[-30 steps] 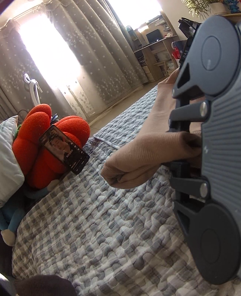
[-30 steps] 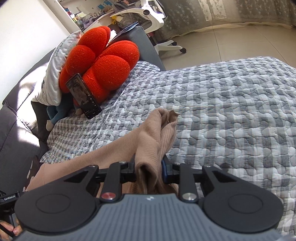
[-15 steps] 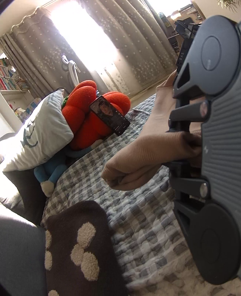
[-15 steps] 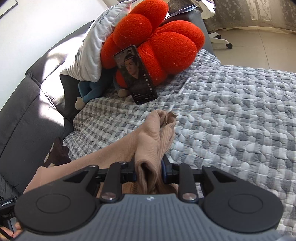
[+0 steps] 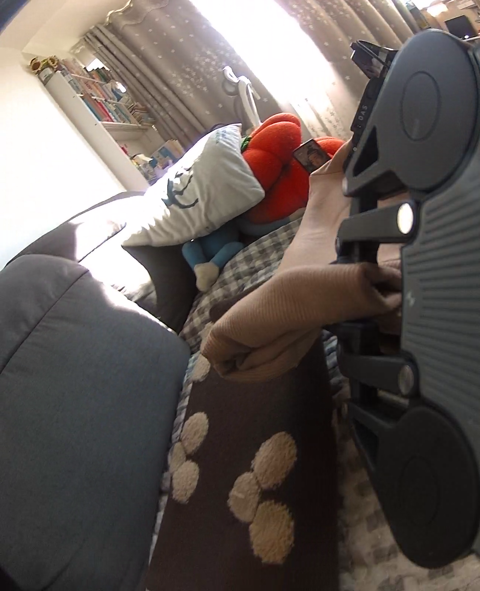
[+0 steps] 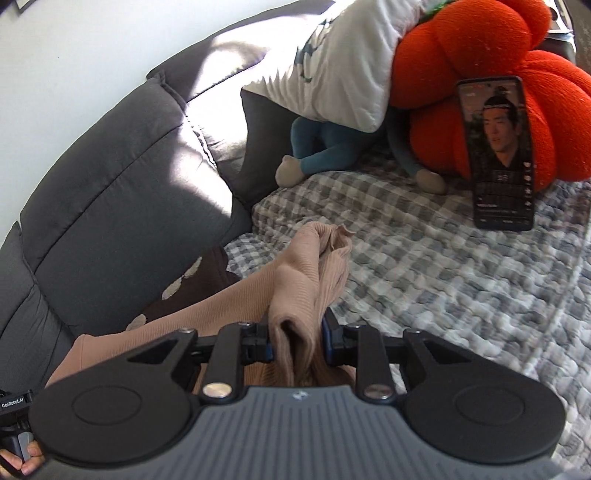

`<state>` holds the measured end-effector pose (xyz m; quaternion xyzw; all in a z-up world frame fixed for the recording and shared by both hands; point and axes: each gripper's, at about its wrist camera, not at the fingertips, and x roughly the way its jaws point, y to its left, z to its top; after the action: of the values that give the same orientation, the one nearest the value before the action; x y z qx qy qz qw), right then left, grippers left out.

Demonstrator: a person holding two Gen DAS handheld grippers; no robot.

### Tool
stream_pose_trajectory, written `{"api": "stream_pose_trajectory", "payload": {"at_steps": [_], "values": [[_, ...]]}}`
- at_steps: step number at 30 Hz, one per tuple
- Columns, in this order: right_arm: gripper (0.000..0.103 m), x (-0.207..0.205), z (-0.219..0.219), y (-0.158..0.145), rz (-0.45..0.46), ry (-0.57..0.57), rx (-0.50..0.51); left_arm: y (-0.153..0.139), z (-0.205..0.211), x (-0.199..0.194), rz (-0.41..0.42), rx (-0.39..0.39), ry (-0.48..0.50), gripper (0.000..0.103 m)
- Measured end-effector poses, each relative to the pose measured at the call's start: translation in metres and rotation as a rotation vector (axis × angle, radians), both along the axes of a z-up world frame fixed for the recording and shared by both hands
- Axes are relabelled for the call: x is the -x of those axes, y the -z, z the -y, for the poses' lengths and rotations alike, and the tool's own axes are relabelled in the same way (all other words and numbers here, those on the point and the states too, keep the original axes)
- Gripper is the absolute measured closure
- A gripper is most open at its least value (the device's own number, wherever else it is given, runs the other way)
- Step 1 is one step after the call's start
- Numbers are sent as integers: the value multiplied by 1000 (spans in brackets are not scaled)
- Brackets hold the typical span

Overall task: Fold clothes
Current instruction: 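Lift the folded brown top with both tools and carry it to the sofa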

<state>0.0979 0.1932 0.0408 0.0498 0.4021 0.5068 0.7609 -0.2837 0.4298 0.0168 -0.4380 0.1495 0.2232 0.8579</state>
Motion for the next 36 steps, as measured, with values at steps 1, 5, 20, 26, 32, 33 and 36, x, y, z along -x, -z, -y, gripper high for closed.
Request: {"api": "stream_pose_trajectory", "payload": {"at_steps": [1, 5, 20, 26, 32, 33, 36], "values": [[77, 3, -11, -2, 4, -20, -6, -1, -4, 5, 4, -3, -19, 81], [77, 13, -56, -8, 19, -91, -34, -5, -20, 28, 15, -25, -92, 81], [77, 34, -189, 5, 2, -254, -106, 10, -72, 87, 43, -64, -299, 81], [77, 34, -210, 36, 15, -256, -83, 45, -86, 87, -7, -82, -340, 81], [62, 37, -208, 55, 91, -233, -91, 62, -88, 87, -22, -124, -369, 68], [59, 38, -206, 53, 107, -237, -90, 57, -85, 86, -47, -143, -372, 66], [53, 39, -200, 43, 156, -244, -98, 35, -76, 83, -121, -247, -415, 50]]}}
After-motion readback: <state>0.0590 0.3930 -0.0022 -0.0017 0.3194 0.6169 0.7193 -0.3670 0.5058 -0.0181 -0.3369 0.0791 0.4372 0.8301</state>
